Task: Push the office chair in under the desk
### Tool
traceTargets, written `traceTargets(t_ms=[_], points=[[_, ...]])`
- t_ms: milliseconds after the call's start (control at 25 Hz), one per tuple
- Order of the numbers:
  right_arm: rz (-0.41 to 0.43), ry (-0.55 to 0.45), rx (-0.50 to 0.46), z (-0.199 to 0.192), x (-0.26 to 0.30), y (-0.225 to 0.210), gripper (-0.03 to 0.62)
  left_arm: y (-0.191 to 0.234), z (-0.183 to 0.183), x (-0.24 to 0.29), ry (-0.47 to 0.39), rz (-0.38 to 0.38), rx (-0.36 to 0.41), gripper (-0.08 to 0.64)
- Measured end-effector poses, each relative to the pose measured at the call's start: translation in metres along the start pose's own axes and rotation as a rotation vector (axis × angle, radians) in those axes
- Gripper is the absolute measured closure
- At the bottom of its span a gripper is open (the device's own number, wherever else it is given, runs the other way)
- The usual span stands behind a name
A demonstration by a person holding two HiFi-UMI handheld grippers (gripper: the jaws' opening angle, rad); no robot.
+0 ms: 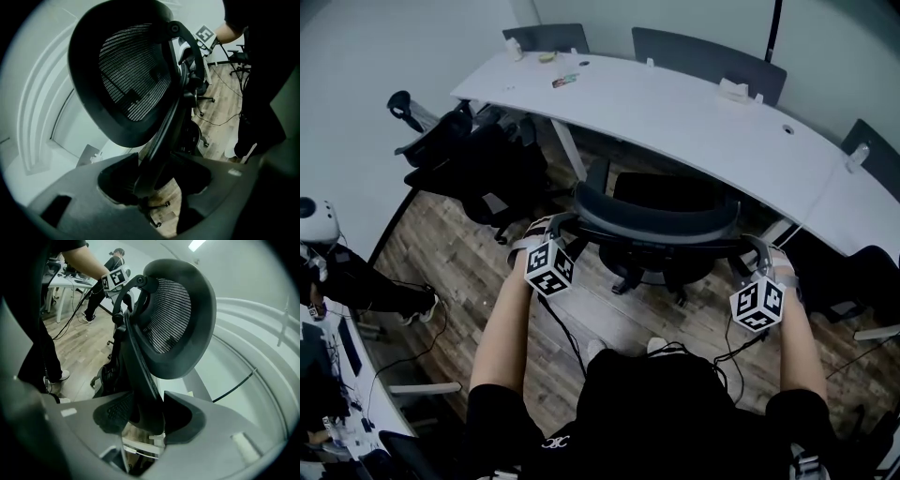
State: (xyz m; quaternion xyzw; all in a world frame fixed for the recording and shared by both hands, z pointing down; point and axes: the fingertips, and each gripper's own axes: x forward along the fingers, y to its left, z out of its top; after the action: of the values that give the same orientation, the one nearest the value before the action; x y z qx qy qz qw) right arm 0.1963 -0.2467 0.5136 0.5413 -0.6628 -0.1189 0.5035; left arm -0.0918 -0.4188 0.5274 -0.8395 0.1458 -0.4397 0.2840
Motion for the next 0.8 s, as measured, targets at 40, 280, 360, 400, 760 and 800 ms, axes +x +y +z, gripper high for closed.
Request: traceTargets(t_ms=[40,280,360,400,760,800], points=[[-0.004,0.005,0.004,0.003,0.004,-0.002,0.385,0.006,-0.002,0.003,-0.008,0.0,0.004,0.345],[-0.032,0.042,0.046,0.024,0.023,0.001,0.385,0.036,-0.021,0.021,-0.046,-0.031,0.044,0.344],[-0.05,0.061,0.067,0.03,0.029,0.0,0.383,0.047,-0.026,0.028,-0.064,-0.046,0.063,0.345],[-0.06,0.071,0.076,0.034,0.033,0.0,0.383,0.053,-0.029,0.031,-0.072,-0.053,0.074,0.345],[-0.099,0.124,0.132,0.067,0.058,0.004,0.382,0.099,-0.053,0.057,-0.119,-0.116,0.143,0.345],[-0.102,0.128,0.134,0.069,0.06,0.003,0.382,0.103,-0.054,0.06,-0.127,-0.122,0.148,0.345]])
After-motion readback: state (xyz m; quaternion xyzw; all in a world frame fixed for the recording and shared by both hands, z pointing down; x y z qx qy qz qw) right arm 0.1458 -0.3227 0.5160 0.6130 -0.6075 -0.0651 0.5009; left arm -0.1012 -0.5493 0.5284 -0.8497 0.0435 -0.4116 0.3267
